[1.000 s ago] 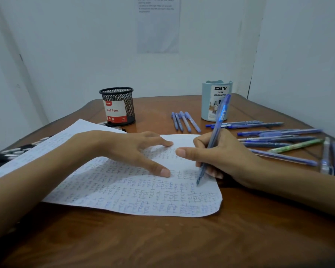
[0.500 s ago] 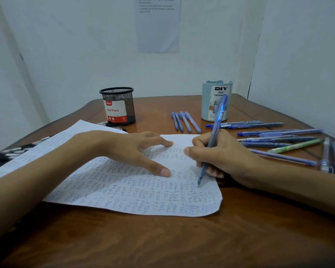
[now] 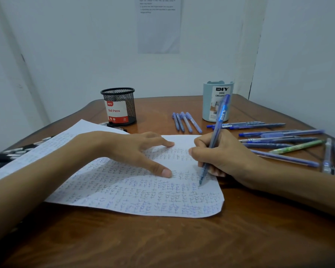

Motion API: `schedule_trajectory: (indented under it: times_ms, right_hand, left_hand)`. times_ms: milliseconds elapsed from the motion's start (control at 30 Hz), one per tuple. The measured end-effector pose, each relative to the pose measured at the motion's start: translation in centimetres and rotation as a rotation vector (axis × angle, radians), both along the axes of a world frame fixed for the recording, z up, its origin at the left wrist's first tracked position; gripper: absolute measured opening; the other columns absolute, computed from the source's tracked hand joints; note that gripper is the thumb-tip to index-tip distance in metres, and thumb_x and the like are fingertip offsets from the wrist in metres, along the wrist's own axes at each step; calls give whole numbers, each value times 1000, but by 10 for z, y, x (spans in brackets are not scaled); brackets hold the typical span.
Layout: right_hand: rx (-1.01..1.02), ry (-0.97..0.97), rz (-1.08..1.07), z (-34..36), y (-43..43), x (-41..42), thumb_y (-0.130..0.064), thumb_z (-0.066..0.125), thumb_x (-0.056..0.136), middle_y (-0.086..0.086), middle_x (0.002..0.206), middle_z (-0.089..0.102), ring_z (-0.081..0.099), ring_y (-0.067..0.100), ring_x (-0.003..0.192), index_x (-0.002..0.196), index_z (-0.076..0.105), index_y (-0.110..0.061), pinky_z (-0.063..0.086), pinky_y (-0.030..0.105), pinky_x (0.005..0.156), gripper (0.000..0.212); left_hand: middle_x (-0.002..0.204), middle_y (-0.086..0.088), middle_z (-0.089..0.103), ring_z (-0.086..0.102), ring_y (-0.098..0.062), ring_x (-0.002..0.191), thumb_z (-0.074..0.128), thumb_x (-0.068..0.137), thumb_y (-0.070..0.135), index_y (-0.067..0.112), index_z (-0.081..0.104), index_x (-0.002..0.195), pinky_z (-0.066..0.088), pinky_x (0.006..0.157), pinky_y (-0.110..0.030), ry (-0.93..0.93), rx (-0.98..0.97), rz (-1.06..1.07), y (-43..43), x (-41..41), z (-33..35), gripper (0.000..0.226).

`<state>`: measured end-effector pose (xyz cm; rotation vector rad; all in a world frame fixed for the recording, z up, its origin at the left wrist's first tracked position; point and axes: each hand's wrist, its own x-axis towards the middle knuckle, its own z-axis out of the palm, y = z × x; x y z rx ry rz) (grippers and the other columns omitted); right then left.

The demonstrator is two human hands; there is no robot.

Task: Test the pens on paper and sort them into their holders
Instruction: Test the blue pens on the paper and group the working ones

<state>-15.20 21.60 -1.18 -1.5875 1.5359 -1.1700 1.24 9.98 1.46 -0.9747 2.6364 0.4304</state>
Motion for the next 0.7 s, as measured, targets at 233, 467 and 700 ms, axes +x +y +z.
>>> schedule_trajectory:
  times_ms: [233, 467, 700]
  right_hand:
    - [-21, -2, -5, 0, -1, 1, 0, 56, 86, -3, 37, 45, 39, 4, 30, 49, 41, -7, 32, 12, 33, 41]
    - [-52, 5, -23, -2, -3, -1, -1, 57, 86, -2, 40, 48, 39, 5, 30, 50, 43, -7, 33, 13, 33, 39]
    - [-55, -3, -25, -3, -3, -1, 2, 56, 86, 3, 43, 47, 40, 3, 30, 51, 42, -5, 33, 11, 34, 38]
  left_hand:
    - [154, 20, -4, 6, -16, 143, 49, 63, 66, 52, 10, 141, 13, 114, -42, -3, -10, 5, 6, -1, 2, 88]
    - [154, 20, -4, 5, -16, 143, 49, 63, 66, 52, 10, 141, 12, 114, -43, -7, -12, -2, 5, -1, 2, 88]
    - [153, 21, -3, 6, -16, 143, 50, 64, 66, 53, 10, 140, 13, 114, -43, -6, -3, -5, 4, -1, 2, 88]
